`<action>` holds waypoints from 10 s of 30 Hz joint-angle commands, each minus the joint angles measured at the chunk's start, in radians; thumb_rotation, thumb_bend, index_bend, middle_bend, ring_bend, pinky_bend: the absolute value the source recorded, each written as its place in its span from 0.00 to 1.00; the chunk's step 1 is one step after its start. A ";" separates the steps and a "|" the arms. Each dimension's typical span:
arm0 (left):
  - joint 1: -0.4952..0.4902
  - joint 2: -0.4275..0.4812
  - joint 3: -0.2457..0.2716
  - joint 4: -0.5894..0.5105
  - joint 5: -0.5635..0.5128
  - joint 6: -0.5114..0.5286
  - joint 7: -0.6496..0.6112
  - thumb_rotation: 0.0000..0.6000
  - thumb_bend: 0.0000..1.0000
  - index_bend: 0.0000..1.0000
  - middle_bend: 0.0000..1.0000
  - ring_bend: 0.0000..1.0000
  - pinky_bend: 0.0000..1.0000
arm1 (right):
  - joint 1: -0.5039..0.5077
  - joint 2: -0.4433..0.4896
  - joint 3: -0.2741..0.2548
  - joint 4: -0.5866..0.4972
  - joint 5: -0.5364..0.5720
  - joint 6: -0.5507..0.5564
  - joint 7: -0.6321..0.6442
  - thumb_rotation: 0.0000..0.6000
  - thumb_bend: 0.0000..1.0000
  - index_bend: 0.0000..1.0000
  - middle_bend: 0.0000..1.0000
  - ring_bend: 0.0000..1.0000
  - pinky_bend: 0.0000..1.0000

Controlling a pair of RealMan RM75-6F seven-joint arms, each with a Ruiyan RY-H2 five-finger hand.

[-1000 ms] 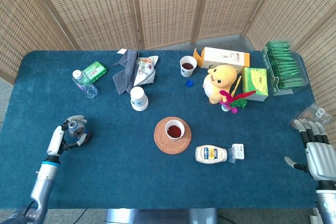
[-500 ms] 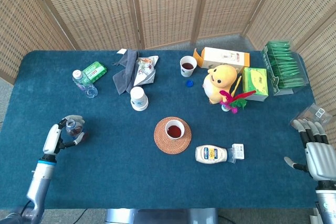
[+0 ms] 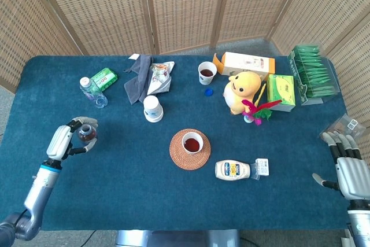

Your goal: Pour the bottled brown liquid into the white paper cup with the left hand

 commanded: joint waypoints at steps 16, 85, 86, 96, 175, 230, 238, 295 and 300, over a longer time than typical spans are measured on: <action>-0.088 0.046 -0.012 -0.117 -0.003 -0.085 0.170 1.00 0.53 0.51 0.43 0.30 0.42 | -0.002 0.008 0.003 0.001 0.002 0.002 0.022 1.00 0.00 0.00 0.00 0.00 0.00; -0.543 0.035 -0.144 -0.489 -0.459 -0.528 1.239 1.00 0.54 0.51 0.44 0.30 0.42 | -0.027 0.045 0.022 0.002 0.001 0.043 0.130 1.00 0.00 0.00 0.00 0.00 0.00; -0.549 0.036 -0.142 -0.492 -0.468 -0.528 1.256 1.00 0.54 0.51 0.44 0.30 0.42 | -0.027 0.045 0.022 0.001 0.000 0.044 0.133 1.00 0.00 0.00 0.00 0.00 0.00; -0.602 0.030 -0.114 -0.515 -0.571 -0.508 1.420 1.00 0.54 0.51 0.44 0.30 0.41 | -0.031 0.053 0.020 0.004 -0.010 0.049 0.162 1.00 0.00 0.00 0.00 0.00 0.00; -0.895 -0.061 -0.027 -0.571 -0.968 -0.293 1.966 1.00 0.54 0.53 0.43 0.29 0.40 | -0.041 0.072 0.030 0.007 0.002 0.053 0.239 1.00 0.00 0.00 0.00 0.00 0.00; -0.819 -0.084 -0.025 -0.600 -0.887 -0.243 1.841 1.00 0.54 0.53 0.43 0.29 0.40 | -0.038 0.065 0.026 0.000 0.004 0.039 0.221 1.00 0.00 0.00 0.00 0.00 0.00; -0.741 -0.016 -0.032 -0.661 -0.818 -0.260 1.661 1.00 0.54 0.53 0.43 0.29 0.40 | -0.036 0.061 0.023 -0.003 0.002 0.036 0.203 1.00 0.00 0.00 0.00 0.00 0.00; 0.066 -0.022 0.098 -0.126 -0.066 0.170 -0.142 1.00 0.55 0.53 0.43 0.27 0.40 | -0.006 0.001 -0.015 -0.031 -0.032 0.000 0.016 1.00 0.00 0.00 0.00 0.00 0.00; 0.084 -0.037 0.076 -0.076 -0.086 0.148 -0.234 1.00 0.55 0.53 0.43 0.27 0.39 | -0.006 -0.001 -0.017 -0.036 -0.036 0.002 0.007 1.00 0.00 0.00 0.00 0.00 0.00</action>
